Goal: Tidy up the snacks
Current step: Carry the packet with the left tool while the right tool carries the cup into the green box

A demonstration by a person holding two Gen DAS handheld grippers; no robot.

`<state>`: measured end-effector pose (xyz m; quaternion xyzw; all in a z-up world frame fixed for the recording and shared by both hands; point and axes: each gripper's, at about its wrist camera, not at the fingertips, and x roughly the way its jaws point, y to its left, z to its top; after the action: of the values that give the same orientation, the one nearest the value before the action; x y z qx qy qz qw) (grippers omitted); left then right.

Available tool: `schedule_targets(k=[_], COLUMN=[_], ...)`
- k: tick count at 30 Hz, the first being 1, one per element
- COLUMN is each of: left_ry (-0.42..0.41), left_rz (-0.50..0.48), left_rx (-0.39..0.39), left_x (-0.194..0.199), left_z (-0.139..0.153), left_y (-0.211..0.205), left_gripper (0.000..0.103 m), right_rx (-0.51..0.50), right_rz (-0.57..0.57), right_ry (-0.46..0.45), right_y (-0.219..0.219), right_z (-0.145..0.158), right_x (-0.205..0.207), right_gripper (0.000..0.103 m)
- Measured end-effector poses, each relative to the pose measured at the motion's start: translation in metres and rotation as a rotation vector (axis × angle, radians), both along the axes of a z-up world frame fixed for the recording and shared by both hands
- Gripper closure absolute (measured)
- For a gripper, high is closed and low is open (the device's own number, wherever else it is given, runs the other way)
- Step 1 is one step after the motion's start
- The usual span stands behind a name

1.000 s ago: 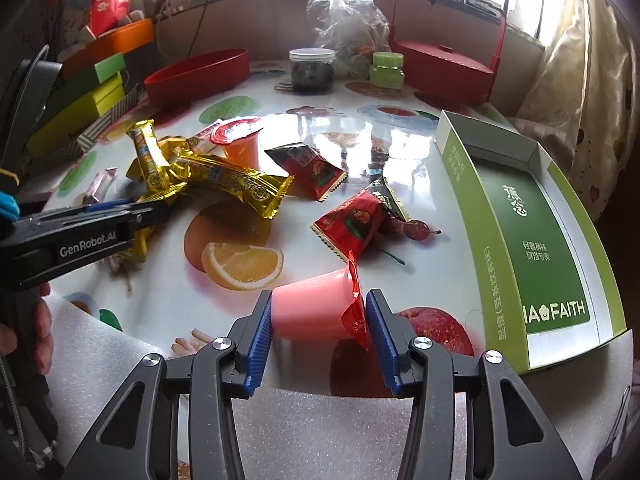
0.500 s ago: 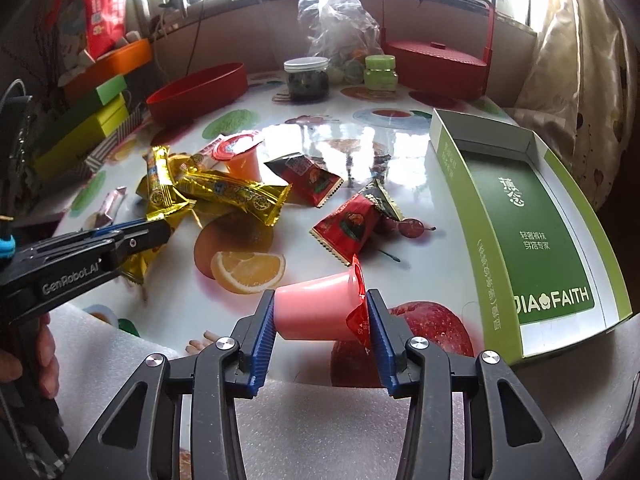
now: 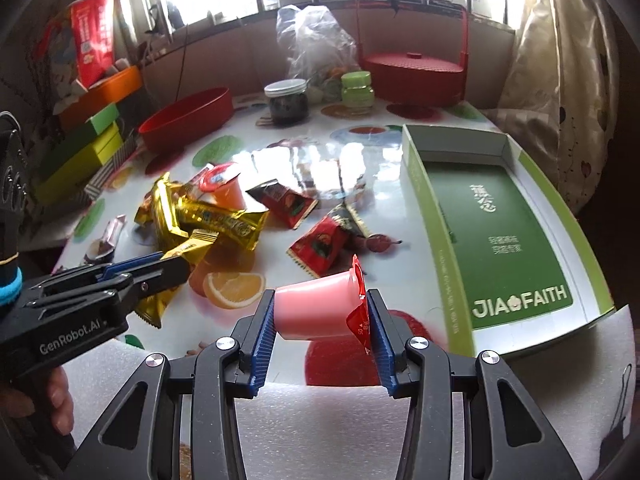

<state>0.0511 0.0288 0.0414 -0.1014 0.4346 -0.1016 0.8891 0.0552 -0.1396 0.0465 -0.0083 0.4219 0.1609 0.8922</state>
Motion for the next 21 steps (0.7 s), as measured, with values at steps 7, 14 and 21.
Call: schedule_targets(k=[7,14,21], left_ry=[-0.024,-0.061,-0.062], left_rz=[-0.048,-0.129,-0.214], left_rx=[-0.010,-0.058,-0.108], left_x=[0.006,0.023,0.044], left_z=[0.010,0.023,0.030], left_y=[-0.017,-0.047,-0.085], left_gripper=[0.077,0.077,0.077], right_rx=[0.017,0.018,0.003], right_rz=[-0.032,-0.113,-0.217], right_ry=[-0.027,-0.064,-0.071], right_y=[-0.015,-0.045,-0.085], right_z=[0.012,0.026,0.027], right_x=[0.002,0.010,0.021], right_gripper=[0.061,0.061,0.061])
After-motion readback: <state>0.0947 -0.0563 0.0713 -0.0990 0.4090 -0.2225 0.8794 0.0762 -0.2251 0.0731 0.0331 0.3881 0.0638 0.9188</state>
